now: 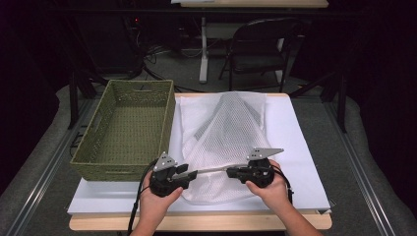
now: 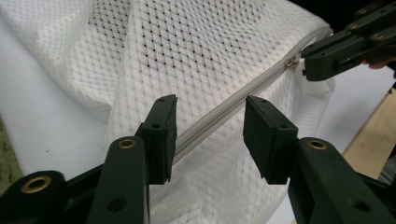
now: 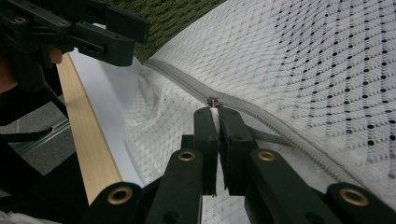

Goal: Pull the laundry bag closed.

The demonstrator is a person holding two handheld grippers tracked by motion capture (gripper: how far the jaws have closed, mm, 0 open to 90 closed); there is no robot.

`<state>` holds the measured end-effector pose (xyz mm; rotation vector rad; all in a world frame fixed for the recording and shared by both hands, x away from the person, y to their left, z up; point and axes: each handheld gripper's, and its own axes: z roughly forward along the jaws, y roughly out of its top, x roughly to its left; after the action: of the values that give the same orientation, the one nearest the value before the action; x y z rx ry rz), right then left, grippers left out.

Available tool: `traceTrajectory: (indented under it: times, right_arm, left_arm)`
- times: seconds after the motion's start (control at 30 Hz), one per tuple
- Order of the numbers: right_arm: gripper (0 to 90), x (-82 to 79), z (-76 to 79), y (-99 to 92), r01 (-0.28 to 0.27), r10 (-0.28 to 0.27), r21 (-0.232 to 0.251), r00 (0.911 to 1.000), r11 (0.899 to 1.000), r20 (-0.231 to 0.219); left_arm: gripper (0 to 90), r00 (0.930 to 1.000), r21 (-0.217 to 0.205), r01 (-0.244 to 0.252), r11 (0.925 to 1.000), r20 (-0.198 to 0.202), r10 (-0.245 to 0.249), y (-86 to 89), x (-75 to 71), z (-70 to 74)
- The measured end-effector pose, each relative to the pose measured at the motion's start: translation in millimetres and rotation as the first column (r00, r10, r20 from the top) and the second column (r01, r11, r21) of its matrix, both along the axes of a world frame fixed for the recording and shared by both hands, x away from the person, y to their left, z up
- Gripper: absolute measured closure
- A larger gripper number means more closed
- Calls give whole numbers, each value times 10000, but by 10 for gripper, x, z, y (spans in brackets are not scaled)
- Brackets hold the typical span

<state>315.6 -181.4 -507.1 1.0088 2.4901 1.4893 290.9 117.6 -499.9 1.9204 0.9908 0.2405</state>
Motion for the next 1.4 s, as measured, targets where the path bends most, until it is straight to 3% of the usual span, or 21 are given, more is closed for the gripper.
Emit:
traceTrajectory:
  times: [0.17,0.47,0.77,0.87,1.0,1.23,1.4]
  right_arm:
    - [863,-13,5,26,-12,13,-54,10000,10000,83]
    - [864,-23,25,87,-144,145,-173,9999,9997,71]
    - [864,-38,52,130,-114,115,-78,9999,9999,59]
    - [864,-53,57,142,-101,102,-82,9999,9999,97]
    - [863,-66,50,144,-67,67,-45,9999,10000,147]
    - [864,-74,44,133,-79,80,-31,9999,10000,118]
    - [864,-76,44,131,-97,97,68,9999,9999,37]
  left_arm:
    - [525,9999,135,152,9998,28,-153,-41,7,-7]
    - [507,9993,-26,349,9994,159,-348,-81,23,-4]
    - [459,9960,238,844,9961,261,-850,-157,44,-10]
    - [445,9932,427,1018,9939,518,-1040,-198,43,-24]
    - [426,9906,262,1275,9915,467,-1286,-271,41,-58]
    - [409,9860,478,1527,9871,597,-1555,-376,89,-111]
    - [416,9854,510,1633,9853,396,-1654,-429,118,-156]
